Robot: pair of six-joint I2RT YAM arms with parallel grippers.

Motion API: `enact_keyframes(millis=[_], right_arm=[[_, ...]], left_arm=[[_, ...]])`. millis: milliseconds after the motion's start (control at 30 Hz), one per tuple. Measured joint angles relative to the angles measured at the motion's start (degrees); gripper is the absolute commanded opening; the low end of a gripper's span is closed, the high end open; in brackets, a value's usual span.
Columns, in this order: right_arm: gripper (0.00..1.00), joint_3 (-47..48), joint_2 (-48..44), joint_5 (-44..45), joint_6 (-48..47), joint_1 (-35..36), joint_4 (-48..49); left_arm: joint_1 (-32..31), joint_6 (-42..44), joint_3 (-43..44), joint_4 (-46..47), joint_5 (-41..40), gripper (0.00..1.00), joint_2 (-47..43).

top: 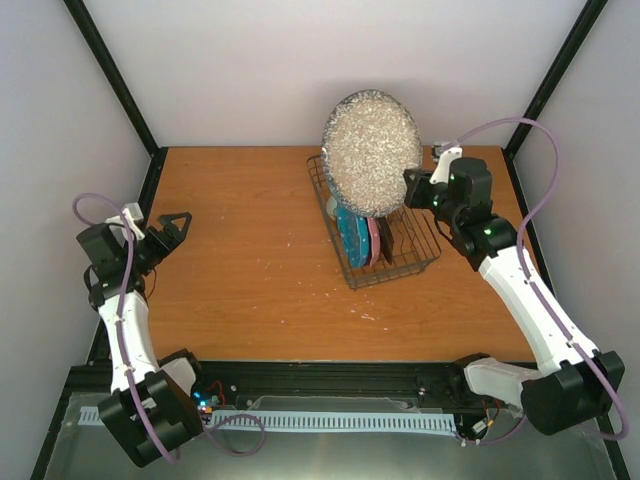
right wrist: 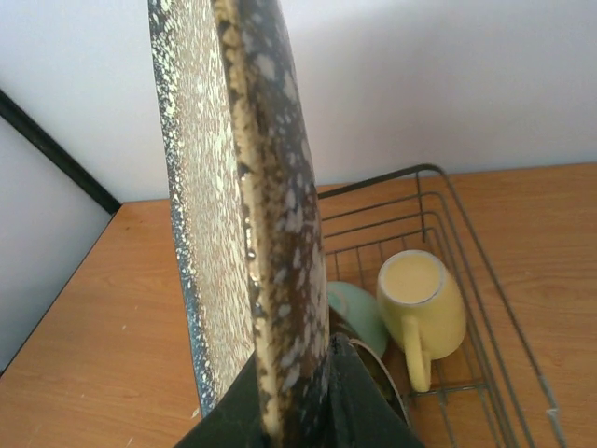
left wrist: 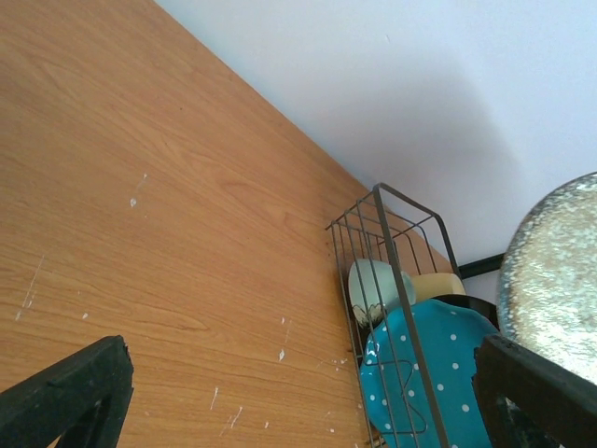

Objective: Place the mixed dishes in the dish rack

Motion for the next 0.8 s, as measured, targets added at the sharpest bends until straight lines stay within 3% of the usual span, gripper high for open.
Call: enact_keyframes(millis=[800], right_arm=[[0.03, -5.5, -9.4, 3.2, -1.0, -11.5, 3.5]], left_arm=[[0.0, 0.4, -2.7, 2.5, -0.2, 1.0, 1.6]])
